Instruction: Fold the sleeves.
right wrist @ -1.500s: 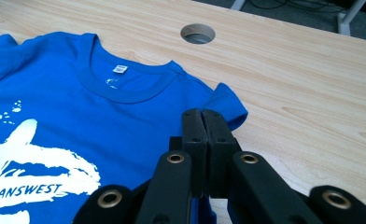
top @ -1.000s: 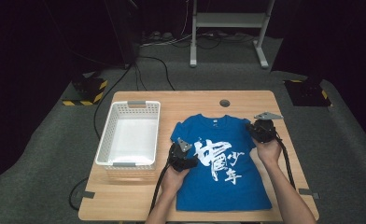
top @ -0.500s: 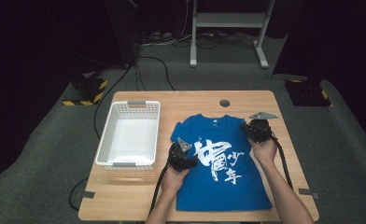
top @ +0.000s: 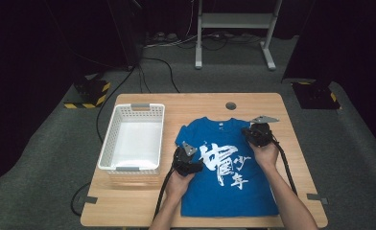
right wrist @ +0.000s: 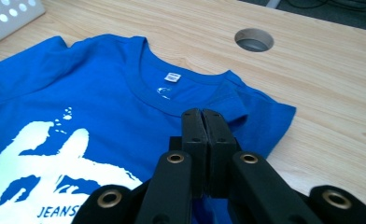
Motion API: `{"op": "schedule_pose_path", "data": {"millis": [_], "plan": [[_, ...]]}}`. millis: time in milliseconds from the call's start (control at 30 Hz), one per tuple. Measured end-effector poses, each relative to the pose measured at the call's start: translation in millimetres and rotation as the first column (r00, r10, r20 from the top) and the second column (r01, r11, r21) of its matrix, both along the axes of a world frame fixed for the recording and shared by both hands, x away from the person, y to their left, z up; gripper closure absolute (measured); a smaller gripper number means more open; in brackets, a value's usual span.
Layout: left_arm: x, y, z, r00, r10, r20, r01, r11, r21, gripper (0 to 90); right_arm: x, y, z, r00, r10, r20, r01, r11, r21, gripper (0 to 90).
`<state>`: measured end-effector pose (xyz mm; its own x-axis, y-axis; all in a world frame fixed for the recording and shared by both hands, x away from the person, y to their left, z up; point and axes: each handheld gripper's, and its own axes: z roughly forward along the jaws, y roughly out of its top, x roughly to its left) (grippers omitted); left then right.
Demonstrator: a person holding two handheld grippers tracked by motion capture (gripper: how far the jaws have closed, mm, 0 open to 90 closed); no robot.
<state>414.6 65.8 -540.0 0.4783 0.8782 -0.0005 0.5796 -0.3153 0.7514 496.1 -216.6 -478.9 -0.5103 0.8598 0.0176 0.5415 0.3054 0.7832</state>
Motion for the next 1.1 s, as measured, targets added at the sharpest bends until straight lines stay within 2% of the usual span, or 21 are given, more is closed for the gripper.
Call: {"op": "schedule_pose_path", "data": {"millis": [233, 500, 567, 833, 933, 1000, 1100], "plan": [[0.0, 0.0, 0.0, 1.0, 0.0, -0.001, 0.0, 1.0, -0.001, 29.3, 2.0, 9.5, -6.8, 0.9997, 0.02, -0.013, -0.021, 1.0, -0.011, 88.8], [0.0, 0.0, 0.0, 1.0, 0.0, 0.0, 0.0, 1.0, 0.0, 29.3, 6.4, 14.6, -16.2, 0.9993, 0.015, -0.035, -0.015, 1.0, 0.0, 88.7], [0.0, 0.0, 0.0, 1.0, 0.0, 0.0, 0.0, 1.0, 0.0, 29.3, 7.6, 17.2, -19.9, 0.9991, 0.019, -0.039, -0.019, 1.0, -0.02, 88.6], [0.0, 0.0, 0.0, 1.0, 0.0, 0.0, 0.0, 1.0, 0.001, 29.3, 9.6, 23.5, -28.8, 0.9986, 0.02, -0.048, -0.022, 0.999, -0.036, 87.6], [-0.1, 0.0, 0.0, 1.0, 0.001, -0.001, -0.001, 1.0, 0.0, 29.3, 10.3, 22.5, -30.0, 0.9986, 0.013, -0.052, -0.013, 1.0, -0.011, 83.1], [-0.1, -0.1, -0.1, 1.0, 0.002, -0.001, -0.002, 1.0, -0.002, 29.2, 10.9, 22.1, -31.0, 0.9983, 0.009, -0.057, -0.01, 1.0, -0.012, 80.2], [-0.1, -0.1, -0.1, 1.0, 0.002, 0.0, -0.002, 1.0, -0.002, 29.2, 10.8, 20.8, -32.3, 0.9978, 0.01, -0.065, -0.01, 1.0, -0.005, 71.7]]}}
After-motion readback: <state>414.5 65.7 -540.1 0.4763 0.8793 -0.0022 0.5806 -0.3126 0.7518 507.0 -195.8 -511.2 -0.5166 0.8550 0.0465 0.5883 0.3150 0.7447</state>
